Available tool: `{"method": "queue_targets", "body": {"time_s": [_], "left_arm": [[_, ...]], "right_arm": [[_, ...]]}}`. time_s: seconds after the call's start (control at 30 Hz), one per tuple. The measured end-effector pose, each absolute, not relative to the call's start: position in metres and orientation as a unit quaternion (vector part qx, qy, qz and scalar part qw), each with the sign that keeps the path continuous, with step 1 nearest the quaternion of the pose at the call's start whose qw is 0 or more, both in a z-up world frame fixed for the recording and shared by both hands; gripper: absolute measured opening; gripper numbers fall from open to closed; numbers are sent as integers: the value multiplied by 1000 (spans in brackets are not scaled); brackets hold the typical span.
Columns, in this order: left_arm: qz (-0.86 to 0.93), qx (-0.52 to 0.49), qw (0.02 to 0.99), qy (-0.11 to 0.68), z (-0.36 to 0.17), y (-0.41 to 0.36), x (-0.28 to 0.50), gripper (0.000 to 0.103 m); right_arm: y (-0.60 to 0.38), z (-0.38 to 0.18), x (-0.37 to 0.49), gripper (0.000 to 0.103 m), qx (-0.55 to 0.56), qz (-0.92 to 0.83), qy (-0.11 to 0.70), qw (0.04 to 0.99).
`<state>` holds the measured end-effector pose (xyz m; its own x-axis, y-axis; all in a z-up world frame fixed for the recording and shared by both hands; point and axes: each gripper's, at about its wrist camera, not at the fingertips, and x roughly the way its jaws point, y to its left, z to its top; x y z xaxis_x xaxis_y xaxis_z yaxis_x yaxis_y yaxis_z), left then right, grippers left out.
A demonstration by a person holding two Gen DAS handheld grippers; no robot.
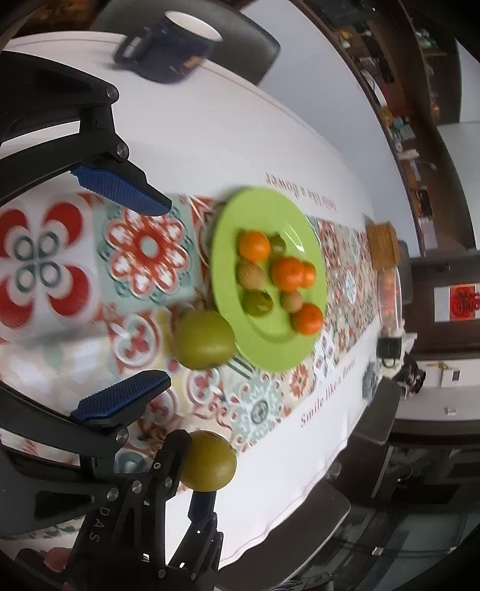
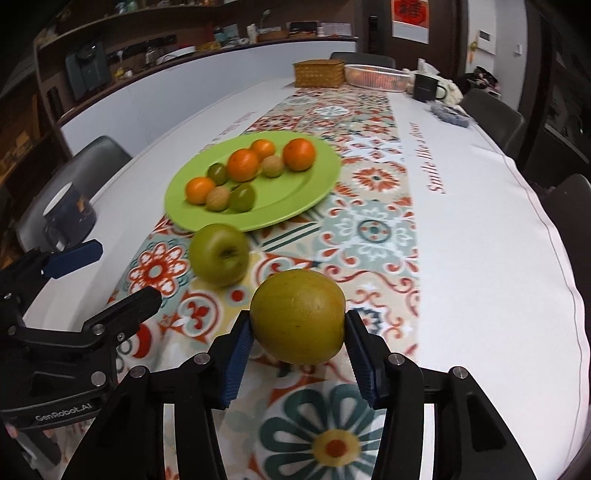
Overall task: Organize fruits
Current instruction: 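Grasp the green apple with the left tool while the right tool grasps the yellow pear, then carry the apple and pear onto the green plate and open both tools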
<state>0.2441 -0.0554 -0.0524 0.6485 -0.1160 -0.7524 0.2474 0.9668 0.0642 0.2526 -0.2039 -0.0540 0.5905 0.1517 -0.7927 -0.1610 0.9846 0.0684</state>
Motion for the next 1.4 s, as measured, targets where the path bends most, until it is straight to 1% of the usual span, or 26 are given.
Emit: {"method": "queue_targets", "body": {"time_s": [0.17, 0.27, 0.43, 0.6, 1.03, 1.2, 1.4], "left_arm": [[-117, 89, 903, 403, -57, -74, 263, 86], [-119, 90, 900, 409, -63, -82, 273, 84], [-127, 73, 892, 427, -74, -86, 283, 72], [-135, 46, 884, 445, -83, -85, 293, 51], [-145, 38, 881, 448, -82, -86, 288, 49], [-143, 24, 885, 442, -72, -78, 273, 49], [-129, 32, 892, 432, -56, -63, 255, 49]], "right_arm": [[-220, -53, 262, 50, 7, 71, 438, 896], [-228, -54, 267, 50, 14, 65, 439, 896], [-235, -59, 275, 50, 23, 64, 443, 894], [-234, -64, 280, 50, 26, 67, 447, 891], [-234, -66, 277, 50, 29, 73, 452, 889], [-230, -53, 270, 50, 24, 79, 441, 894], [-218, -36, 260, 50, 8, 91, 425, 900]]}}
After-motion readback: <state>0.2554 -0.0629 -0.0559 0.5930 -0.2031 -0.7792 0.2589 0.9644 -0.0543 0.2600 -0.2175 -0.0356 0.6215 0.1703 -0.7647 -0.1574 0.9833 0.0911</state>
